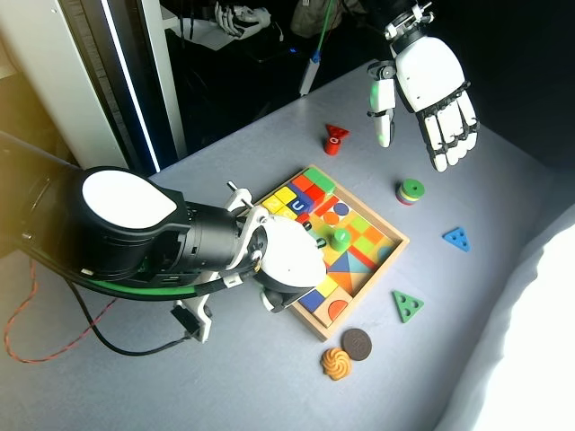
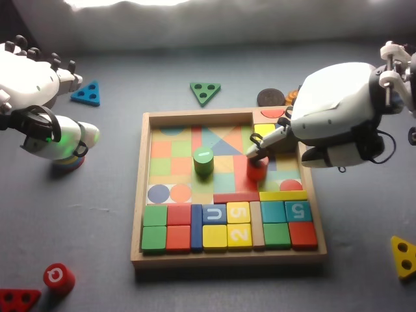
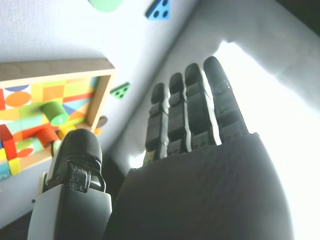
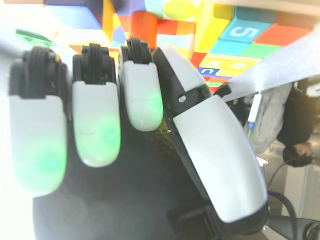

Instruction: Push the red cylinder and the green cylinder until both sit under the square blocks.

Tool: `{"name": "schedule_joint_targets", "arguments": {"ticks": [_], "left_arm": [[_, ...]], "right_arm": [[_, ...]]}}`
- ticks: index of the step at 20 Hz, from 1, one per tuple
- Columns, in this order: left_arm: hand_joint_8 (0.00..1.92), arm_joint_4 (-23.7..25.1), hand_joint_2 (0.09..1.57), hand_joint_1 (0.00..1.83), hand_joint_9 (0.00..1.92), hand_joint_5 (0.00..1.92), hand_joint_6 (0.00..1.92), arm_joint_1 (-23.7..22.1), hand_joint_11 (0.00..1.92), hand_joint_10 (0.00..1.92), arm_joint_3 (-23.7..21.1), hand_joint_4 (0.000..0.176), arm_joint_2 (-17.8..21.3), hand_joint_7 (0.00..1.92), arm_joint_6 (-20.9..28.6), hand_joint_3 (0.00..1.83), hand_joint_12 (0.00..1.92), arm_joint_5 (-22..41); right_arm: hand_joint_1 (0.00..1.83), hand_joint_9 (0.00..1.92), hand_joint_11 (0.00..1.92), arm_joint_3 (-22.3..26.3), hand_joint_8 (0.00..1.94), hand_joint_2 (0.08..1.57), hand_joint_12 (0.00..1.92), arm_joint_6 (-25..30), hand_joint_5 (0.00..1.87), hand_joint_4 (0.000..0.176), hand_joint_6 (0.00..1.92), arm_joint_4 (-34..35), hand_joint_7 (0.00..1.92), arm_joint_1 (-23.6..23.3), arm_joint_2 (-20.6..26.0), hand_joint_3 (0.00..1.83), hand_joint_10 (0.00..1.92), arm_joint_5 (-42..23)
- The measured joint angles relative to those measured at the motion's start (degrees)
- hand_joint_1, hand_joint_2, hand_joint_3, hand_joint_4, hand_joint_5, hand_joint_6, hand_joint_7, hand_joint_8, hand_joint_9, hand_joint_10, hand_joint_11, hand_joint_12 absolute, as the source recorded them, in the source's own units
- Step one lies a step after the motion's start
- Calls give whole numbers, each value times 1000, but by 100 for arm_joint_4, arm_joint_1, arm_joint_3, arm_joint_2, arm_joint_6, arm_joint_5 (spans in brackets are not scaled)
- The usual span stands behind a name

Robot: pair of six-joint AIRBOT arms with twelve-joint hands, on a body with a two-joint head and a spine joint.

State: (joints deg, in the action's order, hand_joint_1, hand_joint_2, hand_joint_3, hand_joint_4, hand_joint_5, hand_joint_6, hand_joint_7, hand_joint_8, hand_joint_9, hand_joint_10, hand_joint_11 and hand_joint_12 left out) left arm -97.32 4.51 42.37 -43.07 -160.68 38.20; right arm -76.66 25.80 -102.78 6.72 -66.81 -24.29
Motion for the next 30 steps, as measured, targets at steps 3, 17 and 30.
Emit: {"name": "schedule_joint_targets", "arguments": {"ticks": [3, 17, 30], "left_arm": [[3, -20, 1344, 9, 184, 173, 1, 0, 0, 3, 0, 0, -2, 208, -20, 2, 504, 4], [3, -22, 1351, 16, 189, 173, 2, 0, 0, 3, 0, 0, -2, 212, -48, 2, 453, 4], [2, -42, 1344, 25, 225, 204, 1, 0, 0, 2, 0, 0, -2, 246, -48, 0, 521, 20]], "right_arm": [[654, 1824, 1916, 201, 1941, 1571, 1921, 0, 319, 0, 9, -44, 1655, 37, 201, 32, 1921, -61], [659, 1828, 1921, 562, 1941, 1571, 1921, 2, 303, 0, 3, -142, 1672, 35, 669, 48, 1921, -122], [651, 1833, 1913, 560, 1941, 1571, 1921, 13, 348, 0, 18, -157, 1678, 133, 560, 44, 1921, -48]]}}
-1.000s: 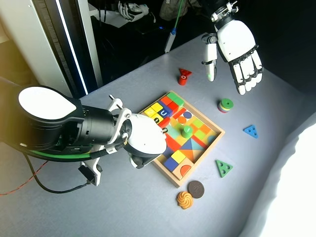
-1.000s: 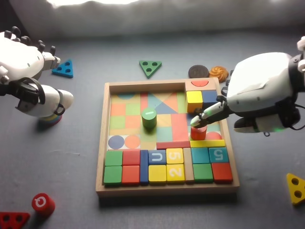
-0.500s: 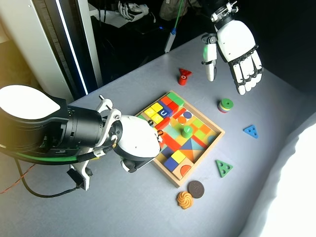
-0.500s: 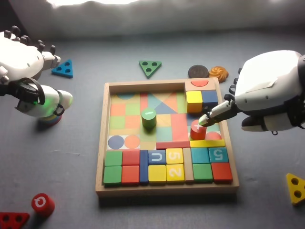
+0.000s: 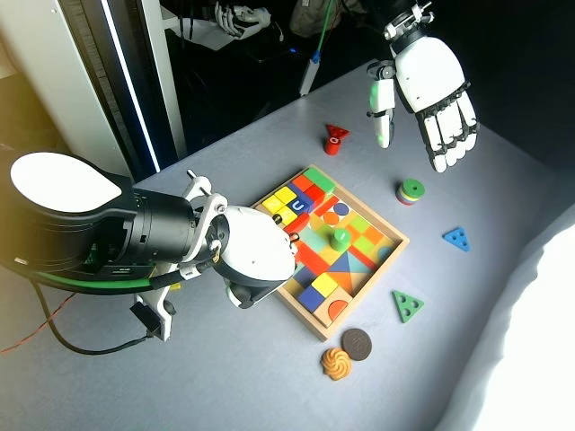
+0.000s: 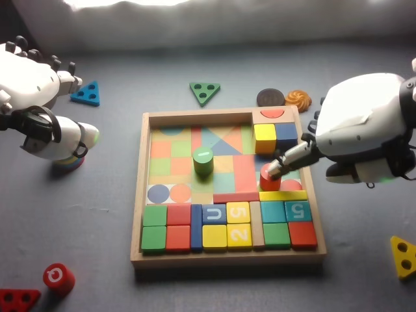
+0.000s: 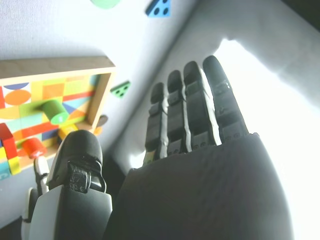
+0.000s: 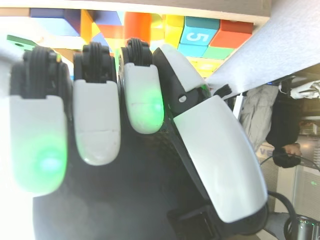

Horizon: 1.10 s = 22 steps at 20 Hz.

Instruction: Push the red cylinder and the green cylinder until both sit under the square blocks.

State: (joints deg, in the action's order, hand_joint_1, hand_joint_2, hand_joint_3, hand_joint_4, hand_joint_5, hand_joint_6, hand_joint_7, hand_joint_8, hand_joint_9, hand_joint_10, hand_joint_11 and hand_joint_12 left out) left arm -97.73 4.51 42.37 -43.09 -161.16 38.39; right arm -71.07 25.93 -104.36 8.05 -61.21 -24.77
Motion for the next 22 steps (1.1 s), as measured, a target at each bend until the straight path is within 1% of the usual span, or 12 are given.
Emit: {"name": "schedule_joint_targets", "arguments": {"ticks": [1, 2, 3, 6, 8, 10, 12, 14, 18, 19, 21, 22], "left_arm": [[1, -7, 1349, 22, 227, 191, 2, 0, 0, 2, 0, 0, 0, 245, 0, 1, 492, 13], [1, -4, 1347, 45, 223, 190, 2, 0, 0, 1, 0, 0, 0, 241, 0, 0, 472, 2], [2, -2, 1344, 70, 224, 195, 4, 0, 0, 2, 0, 0, 0, 245, 0, 0, 471, -2], [4, -4, 1341, 43, 244, 204, 4, 0, 0, 5, 0, 0, 0, 259, 0, 0, 554, 4], [2, -7, 1345, 56, 218, 187, 3, 0, 0, 2, 0, 0, 0, 237, 0, 1, 497, 9], [2, -2, 1341, 41, 221, 192, 2, 0, 0, 2, 0, 0, 0, 243, 0, 0, 506, 0], [7, -4, 1334, 72, 250, 221, 8, 0, 0, 10, 0, 0, -2, 268, 0, 0, 556, 2], [3, -4, 1338, 75, 246, 218, 4, 0, 0, 4, 0, 0, -2, 266, 0, 0, 555, 9], [3, -4, 1346, 50, 224, 190, 3, 0, 0, 2, 0, 0, -2, 244, 0, 1, 493, 2], [6, -4, 1347, 20, 246, 209, 6, 0, 0, 7, 0, 0, -2, 264, 0, 1, 542, 9], [5, -4, 1351, 24, 220, 194, 4, 0, 0, 3, 0, 0, -2, 240, 0, 1, 494, 0], [10, -4, 1341, 48, 251, 222, 10, 0, 0, 11, 0, 0, -2, 266, 0, 0, 572, 9]], "right_arm": [[695, 1818, 1901, 0, 1941, 1555, 1921, 0, 378, 0, 27, 11, 1670, 4, 0, 22, 1921, -7], [684, 1819, 1900, 0, 1941, 1568, 1921, 0, 380, 0, 25, 20, 1673, 4, 0, 18, 1921, 0], [682, 1813, 1893, 0, 1941, 1562, 1921, 2, 453, 0, 55, 22, 1668, 4, 0, 10, 1921, 4], [695, 1840, 1920, 0, 1941, 1571, 1921, 22, 375, 0, 14, 42, 1686, 13, 0, 26, 1921, 20], [663, 1840, 1920, 0, 1941, 1571, 1921, 76, 396, 0, 15, 68, 1691, 72, 2, 40, 1921, 26], [604, 1837, 1918, 0, 1941, 1571, 1921, 96, 354, 0, 3, 76, 1685, 90, 22, 60, 1921, 24], [634, 1835, 1914, 0, 1941, 1571, 1921, 122, 366, 0, 8, 81, 1676, 111, 63, 38, 1921, 15], [662, 1824, 1905, 0, 1941, 1571, 1921, 155, 367, 0, 7, 76, 1670, 111, 122, 19, 1921, -11], [644, 1841, 1921, 0, 1941, 1571, 1921, 168, 367, 0, 4, 72, 1686, 144, 286, 38, 1921, -109], [667, 1828, 1915, 2, 1941, 1568, 1921, 173, 390, 0, 10, 72, 1674, 153, 315, 18, 1921, -131], [649, 1834, 1920, 39, 1941, 1571, 1921, 170, 384, 0, 5, 59, 1677, 155, 387, 35, 1921, -153], [650, 1836, 1920, 85, 1941, 1571, 1921, 170, 363, 0, 0, 55, 1678, 155, 433, 42, 1921, -173]]}}
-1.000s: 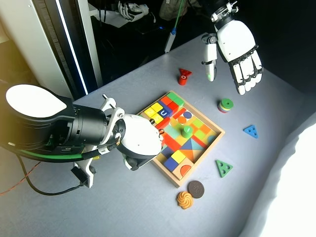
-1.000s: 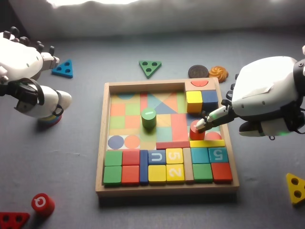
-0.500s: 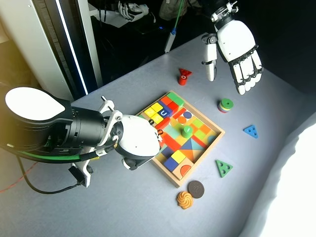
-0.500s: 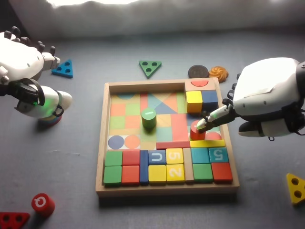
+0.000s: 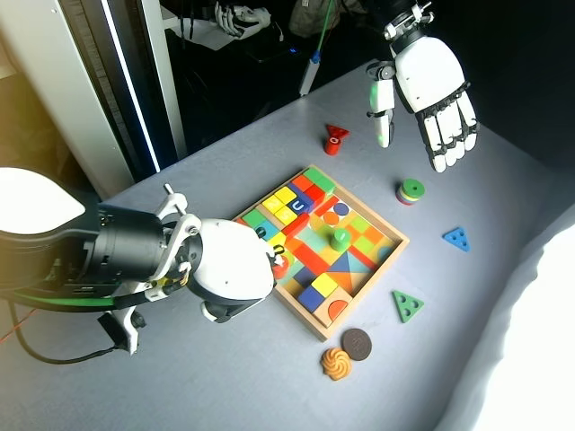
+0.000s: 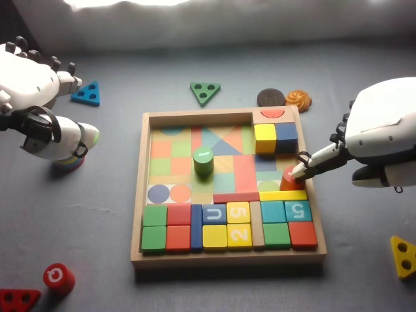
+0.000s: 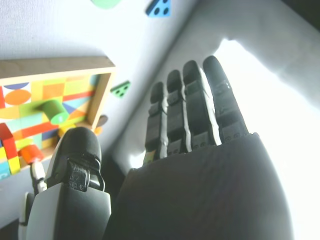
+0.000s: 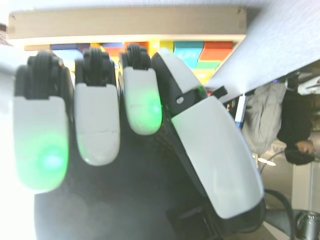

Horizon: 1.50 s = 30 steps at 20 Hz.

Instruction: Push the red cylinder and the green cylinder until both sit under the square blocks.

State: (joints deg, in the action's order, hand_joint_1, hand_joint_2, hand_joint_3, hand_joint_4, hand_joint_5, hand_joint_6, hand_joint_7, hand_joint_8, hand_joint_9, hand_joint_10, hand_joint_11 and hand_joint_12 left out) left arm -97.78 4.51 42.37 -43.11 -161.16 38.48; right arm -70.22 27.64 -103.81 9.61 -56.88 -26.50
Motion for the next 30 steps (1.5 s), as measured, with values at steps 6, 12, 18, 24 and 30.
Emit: {"name": "schedule_joint_targets", "arguments": {"ticks": [6, 12, 18, 24, 30], "left_arm": [[8, 2, 1347, 34, 242, 217, 8, -17, 0, 10, 0, 0, 0, 263, -2, 0, 551, 0], [2, -2, 1350, 42, 228, 199, 1, -17, 0, 4, 0, 0, 0, 248, -2, 0, 504, -4], [4, -4, 1348, 67, 218, 190, 4, -17, 0, 4, 0, 0, 0, 239, -2, 1, 487, -9], [11, -9, 1352, 60, 245, 220, 11, -17, 0, 8, 0, 0, 0, 268, -2, 0, 551, -4], [0, -2, 1357, 14, 233, 200, 1, -17, 0, 0, 0, 0, 0, 257, -2, 3, 572, 0]], "right_arm": [[656, 1830, 1918, 85, 1941, 1571, 1921, 2, 352, 0, 1, -39, 1674, -17, 44, 28, 1921, -52], [647, 1827, 1914, 83, 1941, 1571, 1921, -9, 387, 0, 11, -208, 1677, -308, -61, 32, 1921, -39], [670, 1841, 1921, -170, 1941, 1571, 1921, 2, 360, 0, 1, -302, 1686, -551, -487, 43, 1921, -72], [642, 1832, 1921, -802, 1941, 1569, 1921, 59, 303, 0, 6, -330, 1674, -695, -1226, 61, 1921, -66], [640, 1827, 1920, -1445, 1941, 1569, 1921, 87, 340, 0, 6, -389, 1667, -756, -1860, 58, 1921, -101]]}}
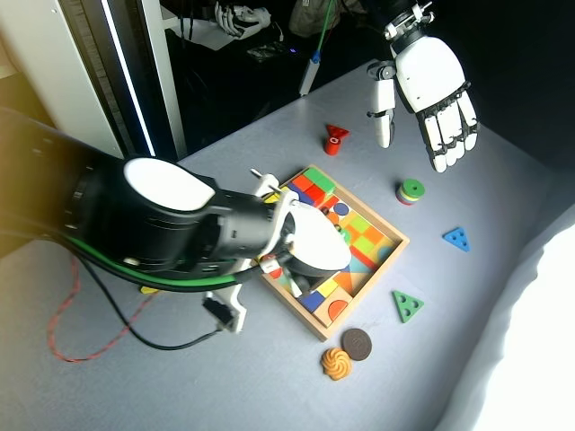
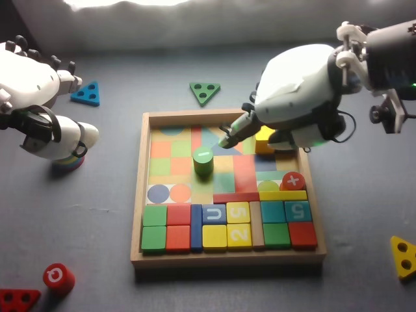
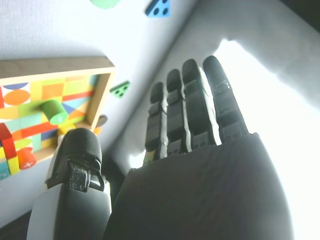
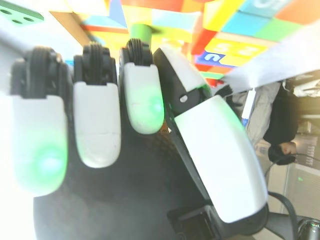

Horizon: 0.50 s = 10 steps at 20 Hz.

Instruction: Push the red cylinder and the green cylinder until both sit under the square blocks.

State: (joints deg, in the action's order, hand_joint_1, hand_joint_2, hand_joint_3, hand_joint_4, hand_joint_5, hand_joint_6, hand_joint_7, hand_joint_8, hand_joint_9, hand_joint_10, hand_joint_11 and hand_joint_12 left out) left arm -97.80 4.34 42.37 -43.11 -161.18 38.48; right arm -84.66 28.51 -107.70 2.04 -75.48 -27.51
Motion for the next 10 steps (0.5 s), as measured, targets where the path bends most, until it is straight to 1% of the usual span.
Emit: {"name": "schedule_joint_targets", "arguments": {"ticks": [1, 2, 3, 4, 5, 6, 8, 9, 10], "left_arm": [[2, -4, 1353, 24, 239, 206, 3, 0, 0, 2, 0, 0, 0, 265, 0, 0, 562, 7], [1, 0, 1361, 16, 220, 188, 1, 0, 0, 1, 0, 0, 0, 248, -2, 2, 513, 13], [1, 0, 1361, 16, 220, 188, 1, 0, 0, 1, 0, 0, 0, 248, 0, 2, 513, 11], [4, -2, 1353, 40, 233, 202, 4, 0, 0, 5, 2, 0, 0, 260, 0, 0, 545, 9], [7, -4, 1346, 56, 253, 219, 8, 0, 0, 10, 0, 0, 0, 275, 0, 0, 614, 11], [1, 0, 1351, 31, 220, 191, 3, 0, 0, 3, 0, 0, 0, 240, 0, 0, 486, 11], [4, -4, 1355, 25, 220, 197, 4, 0, 0, 4, 2, 0, 0, 248, -2, 2, 480, 13], [10, -4, 1329, 91, 280, 259, 10, 0, 0, 12, 2, 0, 0, 311, -2, 0, 619, 13], [4, 0, 1338, 90, 304, 268, 3, 0, 0, 10, 0, 0, 0, 319, -2, 2, 659, 9]], "right_arm": [[606, 1838, 1921, -74, 1941, 1571, 1921, 2, 310, 0, 2, -13, 1682, -11, -76, 100, 1921, -11], [716, 1844, 1921, -160, 1941, 1544, 1921, 2, 344, 0, 15, -33, 1702, -20, -166, 42, 1921, -35], [716, 1844, 1921, -197, 1941, 1544, 1921, 2, 344, 0, 15, -50, 1702, -22, -205, 42, 1921, -48], [786, 1840, 1921, -262, 1941, 1520, 1921, 13, 363, 0, 19, -50, 1691, -46, -278, 14, 1921, -74], [730, 1839, 1921, -310, 1941, 1546, 1921, 24, 362, 0, 15, -59, 1678, -81, -326, 17, 1921, -92], [598, 1834, 1921, -352, 1941, 1570, 1921, 35, 330, 0, 4, -57, 1684, -118, -372, 85, 1921, -87], [605, 1830, 1921, -358, 1941, 1571, 1921, 44, 334, 0, 6, -57, 1683, -151, -420, 69, 1921, -87], [645, 1836, 1921, -358, 1941, 1568, 1921, 46, 361, 0, 13, -55, 1689, -153, -446, 34, 1921, -98], [652, 1813, 1921, -356, 1941, 1556, 1921, 48, 362, 0, 9, -63, 1662, -153, -487, 28, 1921, -125]]}}
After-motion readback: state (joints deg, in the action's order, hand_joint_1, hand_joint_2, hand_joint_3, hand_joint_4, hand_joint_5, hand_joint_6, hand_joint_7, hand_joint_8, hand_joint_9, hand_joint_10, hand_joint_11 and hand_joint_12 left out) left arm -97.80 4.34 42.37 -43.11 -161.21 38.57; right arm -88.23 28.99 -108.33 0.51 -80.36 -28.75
